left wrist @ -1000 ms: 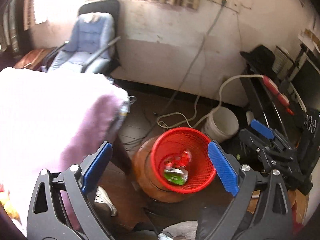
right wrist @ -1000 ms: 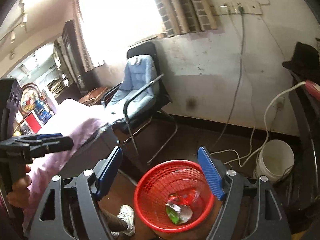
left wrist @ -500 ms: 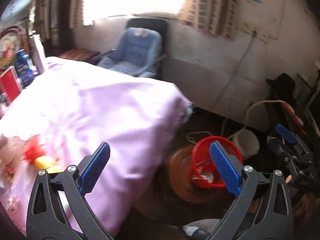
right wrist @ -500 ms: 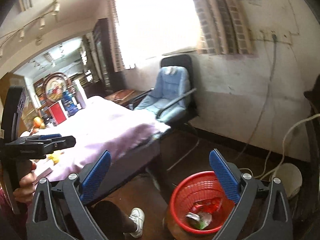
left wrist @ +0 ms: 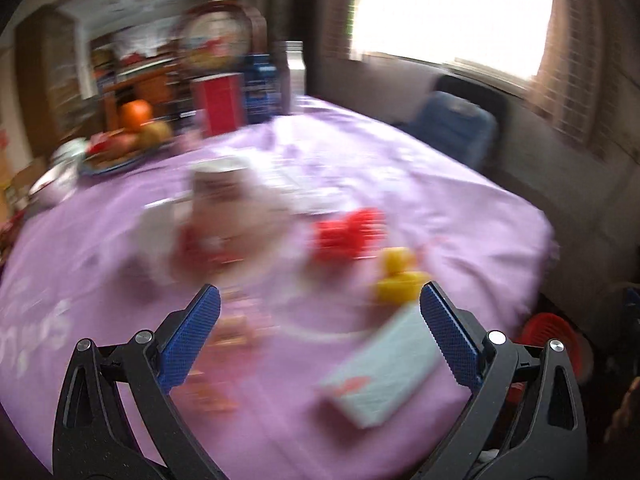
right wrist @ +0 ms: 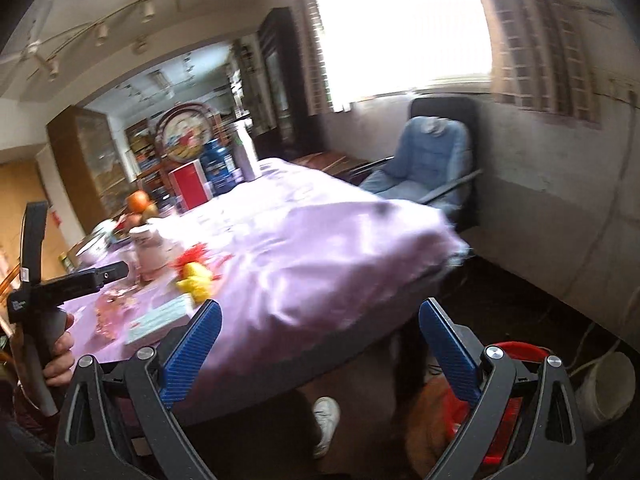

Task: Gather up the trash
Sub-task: 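Move both open grippers back over the tablecloth, then grasp the white medicine box with the right gripper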

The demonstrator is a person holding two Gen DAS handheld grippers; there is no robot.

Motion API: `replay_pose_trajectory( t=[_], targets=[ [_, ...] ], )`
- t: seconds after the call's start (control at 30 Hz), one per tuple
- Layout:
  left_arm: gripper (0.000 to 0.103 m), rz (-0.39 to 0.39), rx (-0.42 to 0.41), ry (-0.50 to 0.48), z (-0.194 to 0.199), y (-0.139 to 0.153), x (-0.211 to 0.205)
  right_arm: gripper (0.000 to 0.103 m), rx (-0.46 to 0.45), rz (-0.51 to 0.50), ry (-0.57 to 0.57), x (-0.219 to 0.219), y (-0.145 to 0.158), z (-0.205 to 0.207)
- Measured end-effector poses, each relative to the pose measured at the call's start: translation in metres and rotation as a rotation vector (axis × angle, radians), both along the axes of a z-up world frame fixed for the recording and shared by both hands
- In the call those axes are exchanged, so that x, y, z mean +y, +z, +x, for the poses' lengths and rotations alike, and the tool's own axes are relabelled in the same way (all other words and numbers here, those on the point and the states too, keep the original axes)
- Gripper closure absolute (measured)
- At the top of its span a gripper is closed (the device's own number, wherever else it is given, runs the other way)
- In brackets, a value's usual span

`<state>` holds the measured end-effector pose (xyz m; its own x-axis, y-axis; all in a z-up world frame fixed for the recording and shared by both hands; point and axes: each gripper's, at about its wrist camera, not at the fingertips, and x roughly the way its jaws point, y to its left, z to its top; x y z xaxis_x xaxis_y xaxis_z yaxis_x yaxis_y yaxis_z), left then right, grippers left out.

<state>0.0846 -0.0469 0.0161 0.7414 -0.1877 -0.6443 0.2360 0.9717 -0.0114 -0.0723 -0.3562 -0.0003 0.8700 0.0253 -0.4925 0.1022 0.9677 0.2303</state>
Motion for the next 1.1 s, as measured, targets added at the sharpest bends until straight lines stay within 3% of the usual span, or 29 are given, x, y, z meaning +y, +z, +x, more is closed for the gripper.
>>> replay_pose_trajectory(
  t=[0.2, 0.3, 0.43, 0.53, 0.63, 0.73, 0.83, 0.9, 0.97, 1.03, 1.1],
  targets=[
    [0.007, -0.037, 0.104, 0.092, 0.008, -0.025, 0.073, 0.006, 0.054, -0.006, 0.197, 0.065, -0.008, 0.035],
    [0.007, -0.039, 0.165, 0.098, 0.014, -0.038, 0.087, 0.006, 0.09, -0.101, 0.285, 0.109, -0.017, 0.049],
    [0.007, -0.043, 0.227, 0.102, 0.019, -0.049, 0.097, 0.006, 0.118, -0.277, 0.31, 0.152, -0.025, 0.061],
    [0.007, -0.026, 0.254, 0.126, 0.027, -0.052, 0.114, 0.007, 0.134, -0.343, 0.344, 0.172, -0.029, 0.071],
    [0.007, 0.002, 0.257, 0.189, 0.033, -0.056, 0.135, 0.017, 0.165, -0.385, 0.375, 0.186, -0.035, 0.087],
    [0.007, -0.024, 0.274, 0.258, 0.035, -0.061, 0.166, 0.025, 0.201, -0.337, 0.417, 0.197, -0.04, 0.11],
    [0.007, -0.196, 0.318, 0.27, 0.035, -0.065, 0.194, 0.027, 0.202, -0.3, 0.468, 0.214, -0.04, 0.129],
    [0.007, -0.286, 0.303, 0.266, 0.033, -0.063, 0.207, 0.027, 0.232, -0.19, 0.585, 0.227, -0.038, 0.14],
    [0.007, -0.305, 0.298, 0.262, 0.033, -0.063, 0.209, 0.029, 0.237, -0.118, 0.684, 0.238, -0.033, 0.141],
    [0.007, -0.29, 0.295, 0.261, 0.031, -0.062, 0.205, 0.027, 0.19, -0.163, 0.694, 0.242, -0.025, 0.136],
    [0.007, -0.281, 0.296, 0.262, 0.032, -0.062, 0.203, 0.016, 0.151, -0.277, 0.65, 0.238, -0.022, 0.134]
  ],
)
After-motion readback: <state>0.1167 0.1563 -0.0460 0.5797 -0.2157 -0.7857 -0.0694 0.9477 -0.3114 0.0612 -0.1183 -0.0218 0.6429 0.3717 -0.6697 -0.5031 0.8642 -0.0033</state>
